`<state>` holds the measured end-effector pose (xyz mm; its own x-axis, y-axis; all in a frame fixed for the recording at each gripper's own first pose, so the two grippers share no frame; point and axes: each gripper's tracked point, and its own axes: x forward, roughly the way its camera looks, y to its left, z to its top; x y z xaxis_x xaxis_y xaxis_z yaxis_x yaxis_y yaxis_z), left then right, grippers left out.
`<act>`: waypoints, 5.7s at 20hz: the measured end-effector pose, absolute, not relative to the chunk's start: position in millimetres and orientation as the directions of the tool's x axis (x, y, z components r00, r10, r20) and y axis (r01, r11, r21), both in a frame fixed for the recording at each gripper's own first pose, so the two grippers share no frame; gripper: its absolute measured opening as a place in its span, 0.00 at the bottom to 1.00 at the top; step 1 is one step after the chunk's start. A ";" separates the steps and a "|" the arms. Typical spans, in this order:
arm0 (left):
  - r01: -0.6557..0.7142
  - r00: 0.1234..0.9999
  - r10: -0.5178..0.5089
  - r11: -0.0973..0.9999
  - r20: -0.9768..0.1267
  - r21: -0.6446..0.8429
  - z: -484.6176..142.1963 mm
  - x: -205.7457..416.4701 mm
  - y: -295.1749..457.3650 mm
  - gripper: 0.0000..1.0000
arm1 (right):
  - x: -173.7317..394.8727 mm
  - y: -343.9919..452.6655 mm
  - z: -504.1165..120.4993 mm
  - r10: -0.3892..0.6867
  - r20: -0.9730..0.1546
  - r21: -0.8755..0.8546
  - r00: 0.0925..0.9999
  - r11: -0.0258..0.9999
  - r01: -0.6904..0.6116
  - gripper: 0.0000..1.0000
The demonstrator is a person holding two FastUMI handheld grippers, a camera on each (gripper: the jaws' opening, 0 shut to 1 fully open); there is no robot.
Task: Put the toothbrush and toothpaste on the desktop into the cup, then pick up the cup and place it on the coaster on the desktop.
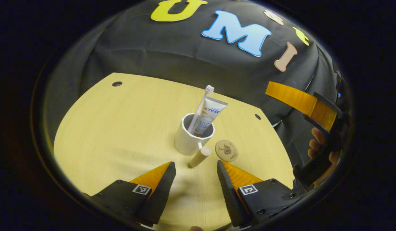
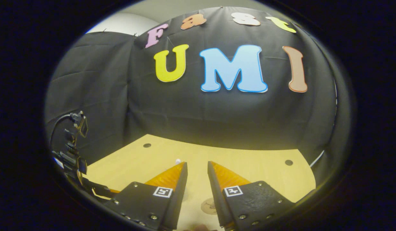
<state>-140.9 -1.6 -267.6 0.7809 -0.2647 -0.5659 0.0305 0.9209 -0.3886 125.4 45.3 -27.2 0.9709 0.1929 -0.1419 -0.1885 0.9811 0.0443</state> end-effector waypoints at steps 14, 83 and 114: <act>-0.025 0.646 -0.288 0.917 -0.707 -0.398 -302.3 -94.6 -26.1 0.84 | 78.5 -66.2 -57.1 -0.043 -0.163 0.117 0.986 0.991 0.063 0.45; 0.160 0.326 -0.210 0.973 -0.922 -0.165 -341.6 -57.9 -133.6 0.34 | 27.7 -184.8 -118.9 -0.173 -0.334 0.288 0.926 0.917 0.275 0.96; 0.088 0.675 -0.212 0.974 -0.707 -0.208 -225.8 -127.9 -100.9 0.90 | 20.1 -148.9 -67.3 -0.043 -0.234 0.106 0.971 0.992 0.070 0.96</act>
<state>-127.9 -100.9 -225.8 0.6746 -0.2117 -0.7072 0.0880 0.9742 -0.2076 20.1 -148.9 -67.3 0.9713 -0.0432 -0.2339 0.0697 0.9919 0.1063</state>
